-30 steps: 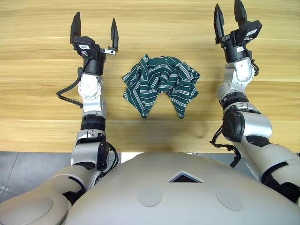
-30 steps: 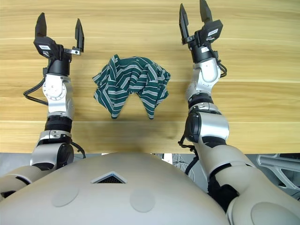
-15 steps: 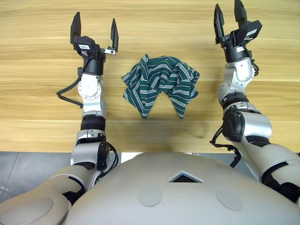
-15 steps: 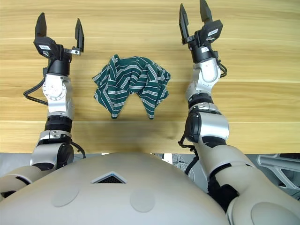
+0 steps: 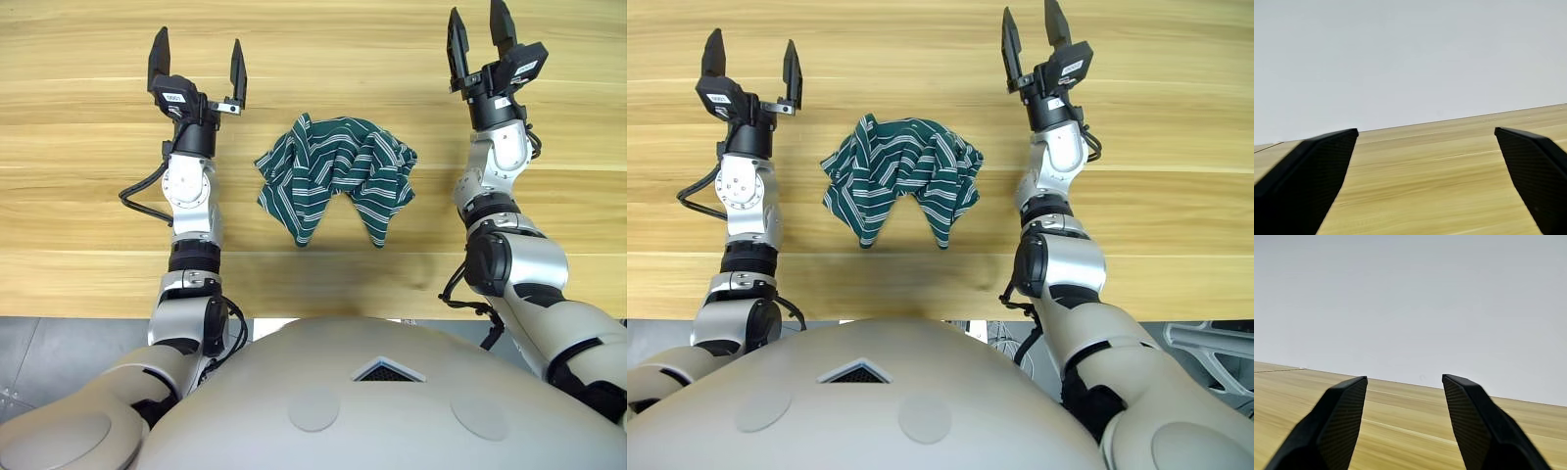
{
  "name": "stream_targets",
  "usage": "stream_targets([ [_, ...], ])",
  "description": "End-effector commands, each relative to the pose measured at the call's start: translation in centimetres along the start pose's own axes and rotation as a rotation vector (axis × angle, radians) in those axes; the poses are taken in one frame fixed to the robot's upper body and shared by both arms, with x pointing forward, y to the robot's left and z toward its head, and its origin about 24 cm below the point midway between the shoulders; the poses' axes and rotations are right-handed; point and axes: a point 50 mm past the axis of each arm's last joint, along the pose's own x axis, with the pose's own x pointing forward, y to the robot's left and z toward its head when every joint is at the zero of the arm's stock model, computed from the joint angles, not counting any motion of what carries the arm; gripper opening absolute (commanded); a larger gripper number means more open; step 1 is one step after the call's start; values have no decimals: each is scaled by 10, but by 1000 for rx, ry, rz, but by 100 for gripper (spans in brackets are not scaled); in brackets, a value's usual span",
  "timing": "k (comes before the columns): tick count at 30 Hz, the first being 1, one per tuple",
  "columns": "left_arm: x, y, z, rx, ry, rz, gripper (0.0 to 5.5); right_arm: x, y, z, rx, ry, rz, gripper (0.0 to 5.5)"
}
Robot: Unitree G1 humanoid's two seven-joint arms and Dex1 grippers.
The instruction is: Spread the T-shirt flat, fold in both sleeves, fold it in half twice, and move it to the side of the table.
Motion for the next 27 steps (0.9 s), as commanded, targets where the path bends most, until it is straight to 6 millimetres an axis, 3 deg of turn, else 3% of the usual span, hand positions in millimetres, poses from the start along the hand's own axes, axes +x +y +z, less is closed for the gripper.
stream_targets([
  [1,-1,-2,1,-13,-3,-12,505,3,-2,3,-18,-8,14,285],
  [15,-1,0,0,-24,15,-7,505,4,-3,4,-19,-8,15,285],
  [20,-5,6,-2,-152,129,26,505,8,-11,4,13,37,8,285],
  [22,-19,5,20,-224,181,-11,505,6,-18,14,-30,73,76,285],
  [24,-44,-2,59,-288,193,-109,505,-11,-21,48,-68,79,210,285],
  [27,-84,-15,96,-323,254,-220,505,-54,11,97,-96,162,503,285],
])
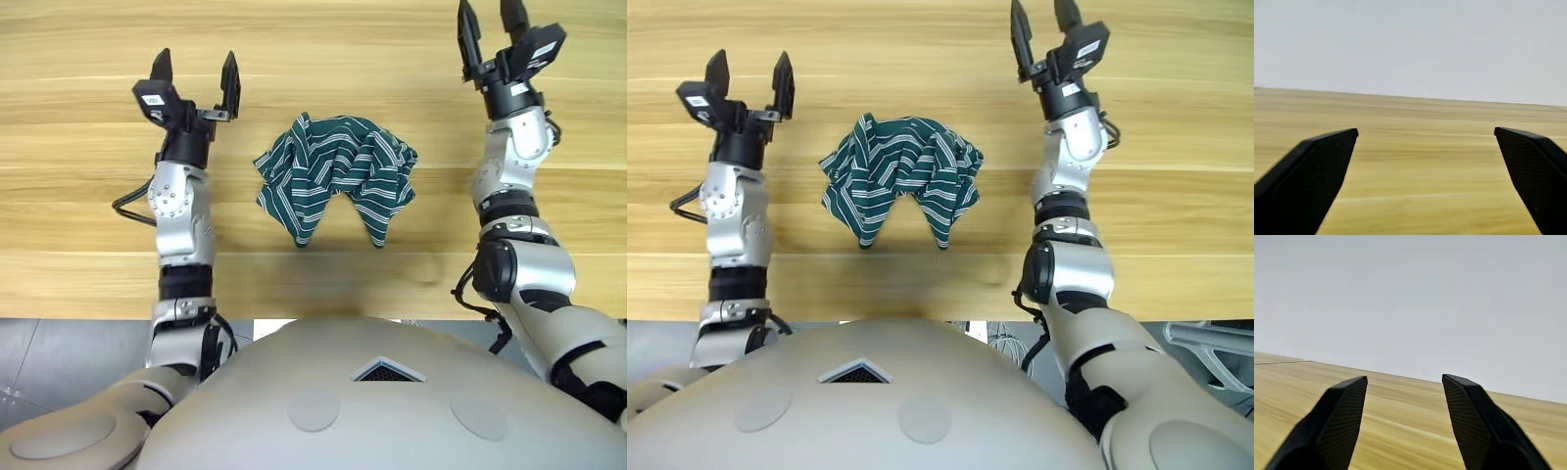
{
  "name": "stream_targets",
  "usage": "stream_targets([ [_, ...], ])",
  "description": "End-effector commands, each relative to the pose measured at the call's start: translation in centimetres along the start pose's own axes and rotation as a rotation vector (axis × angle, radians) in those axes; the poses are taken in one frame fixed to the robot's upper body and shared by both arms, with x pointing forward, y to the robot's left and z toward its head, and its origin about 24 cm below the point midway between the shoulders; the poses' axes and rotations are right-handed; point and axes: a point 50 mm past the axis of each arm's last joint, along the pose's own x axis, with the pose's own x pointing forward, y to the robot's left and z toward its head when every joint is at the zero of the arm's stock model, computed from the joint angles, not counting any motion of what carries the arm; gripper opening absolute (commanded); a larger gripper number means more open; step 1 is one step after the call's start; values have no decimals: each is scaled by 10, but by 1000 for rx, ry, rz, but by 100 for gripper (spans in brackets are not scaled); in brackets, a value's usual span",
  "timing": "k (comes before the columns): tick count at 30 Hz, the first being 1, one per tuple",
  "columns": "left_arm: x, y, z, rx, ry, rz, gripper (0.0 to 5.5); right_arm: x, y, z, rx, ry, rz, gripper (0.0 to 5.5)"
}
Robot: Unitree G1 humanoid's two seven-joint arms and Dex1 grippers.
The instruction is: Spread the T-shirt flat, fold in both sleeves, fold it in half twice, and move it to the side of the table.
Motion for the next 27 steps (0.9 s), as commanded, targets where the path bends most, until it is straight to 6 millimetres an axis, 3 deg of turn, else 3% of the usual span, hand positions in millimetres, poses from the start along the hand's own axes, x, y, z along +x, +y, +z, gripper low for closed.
stream_targets([
  [1,-75,-44,54,-95,158,-225,505,-69,47,77,-16,182,474,285],
  [6,-94,-81,54,-104,314,-300,505,-103,88,78,200,414,564,285],
  [13,-97,-105,44,-52,438,-344,505,-114,105,79,398,590,568,285],
  [17,-90,-108,41,-13,469,-331,505,-109,109,88,468,614,573,285],
  [21,-84,-103,28,64,511,-303,505,-104,110,75,451,681,507,285],
  [27,-78,-98,28,105,482,-279,505,-93,101,68,389,661,421,285],
])
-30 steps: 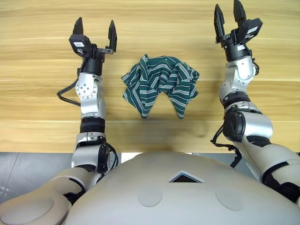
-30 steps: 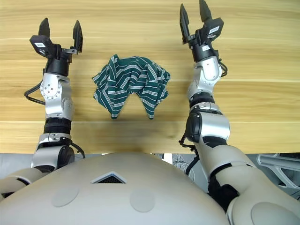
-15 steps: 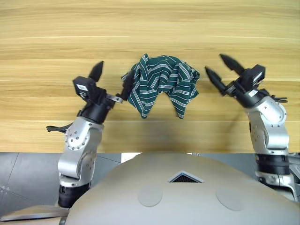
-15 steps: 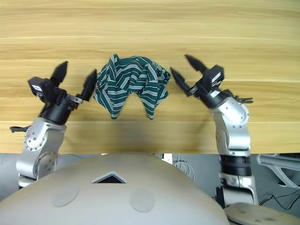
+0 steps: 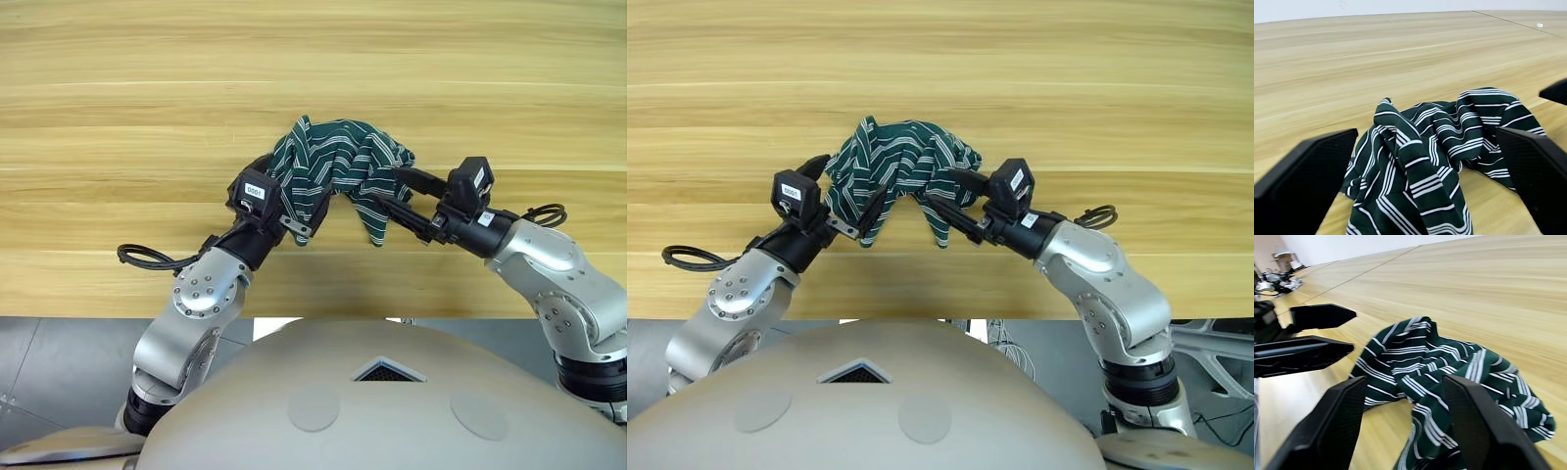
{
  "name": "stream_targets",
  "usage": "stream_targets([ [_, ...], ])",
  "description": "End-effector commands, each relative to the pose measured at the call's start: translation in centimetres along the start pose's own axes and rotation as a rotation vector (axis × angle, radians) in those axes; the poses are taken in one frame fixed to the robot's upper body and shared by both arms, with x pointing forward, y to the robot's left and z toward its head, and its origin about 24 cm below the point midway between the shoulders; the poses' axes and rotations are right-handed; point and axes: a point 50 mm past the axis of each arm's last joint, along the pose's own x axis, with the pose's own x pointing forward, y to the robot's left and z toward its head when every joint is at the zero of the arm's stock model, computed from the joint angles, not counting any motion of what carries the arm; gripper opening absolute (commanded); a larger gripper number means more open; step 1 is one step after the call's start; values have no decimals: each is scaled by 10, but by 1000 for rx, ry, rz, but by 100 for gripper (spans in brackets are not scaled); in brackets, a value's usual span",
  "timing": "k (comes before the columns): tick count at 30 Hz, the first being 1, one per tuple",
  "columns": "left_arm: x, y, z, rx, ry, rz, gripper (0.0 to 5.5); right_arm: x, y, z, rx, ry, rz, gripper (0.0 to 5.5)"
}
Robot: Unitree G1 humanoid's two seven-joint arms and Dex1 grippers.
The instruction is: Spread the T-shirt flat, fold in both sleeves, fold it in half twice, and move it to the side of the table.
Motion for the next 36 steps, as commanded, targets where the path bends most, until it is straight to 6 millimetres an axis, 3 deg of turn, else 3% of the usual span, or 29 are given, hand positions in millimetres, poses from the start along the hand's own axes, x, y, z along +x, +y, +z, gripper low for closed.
stream_targets([
  [1,4,5,2,21,-15,27,505,2,-9,6,-41,-24,-61,285],
  [12,14,13,-4,22,-1,51,505,12,-23,-1,-50,15,-141,285],
  [18,16,14,-7,20,8,41,508,14,-21,-1,-13,14,-117,386],
  [33,26,22,-10,58,37,23,508,29,-34,-5,73,32,-199,386],
  [36,28,22,-10,59,36,20,508,30,-33,-6,86,38,-201,331],
])
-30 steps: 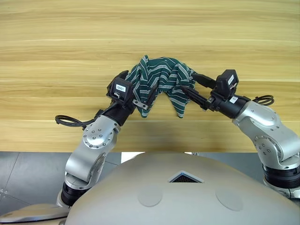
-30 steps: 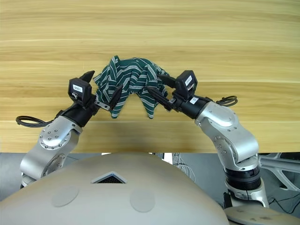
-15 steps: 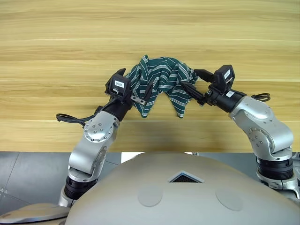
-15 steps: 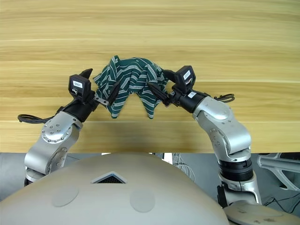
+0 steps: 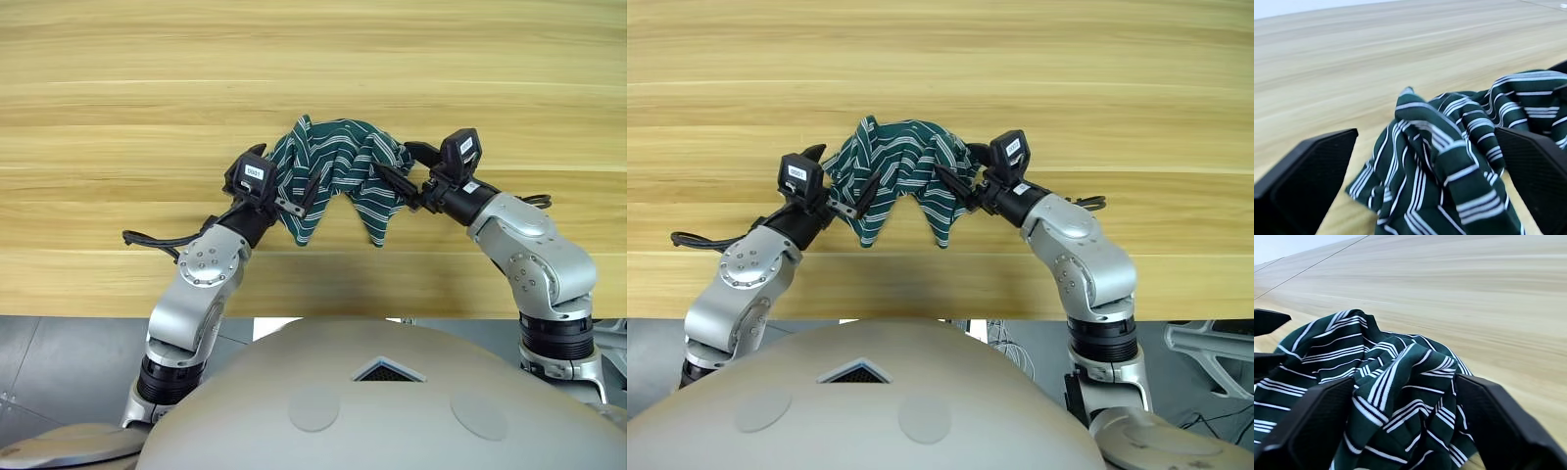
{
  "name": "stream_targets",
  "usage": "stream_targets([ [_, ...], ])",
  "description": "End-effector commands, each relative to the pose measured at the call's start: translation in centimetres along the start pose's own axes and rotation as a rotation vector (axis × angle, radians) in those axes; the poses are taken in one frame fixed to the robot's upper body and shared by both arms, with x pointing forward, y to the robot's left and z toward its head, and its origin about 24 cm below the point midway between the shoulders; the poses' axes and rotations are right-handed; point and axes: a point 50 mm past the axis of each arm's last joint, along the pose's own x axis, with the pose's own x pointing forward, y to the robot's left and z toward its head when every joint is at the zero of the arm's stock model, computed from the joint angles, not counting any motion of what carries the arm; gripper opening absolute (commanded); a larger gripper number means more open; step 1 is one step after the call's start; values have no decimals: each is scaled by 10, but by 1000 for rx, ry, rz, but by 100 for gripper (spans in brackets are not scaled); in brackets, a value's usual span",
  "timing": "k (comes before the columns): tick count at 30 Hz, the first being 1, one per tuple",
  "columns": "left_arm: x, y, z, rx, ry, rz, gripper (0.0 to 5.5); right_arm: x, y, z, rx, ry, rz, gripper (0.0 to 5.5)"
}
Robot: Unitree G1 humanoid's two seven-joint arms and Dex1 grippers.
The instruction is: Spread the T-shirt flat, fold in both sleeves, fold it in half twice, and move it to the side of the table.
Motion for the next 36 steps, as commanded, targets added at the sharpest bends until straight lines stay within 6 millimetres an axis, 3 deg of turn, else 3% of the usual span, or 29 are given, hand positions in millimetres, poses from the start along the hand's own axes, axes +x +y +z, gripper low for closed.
stream_targets([
  [1,2,3,-1,17,16,5,508,3,-1,4,5,6,-8,310],
  [18,8,-1,-14,4,87,-51,508,3,5,-4,81,57,30,2],
  [29,8,2,-6,-3,49,-35,327,0,9,1,27,38,45,0],
  [36,10,1,-17,-48,100,-64,217,1,12,1,20,32,53,0],
])
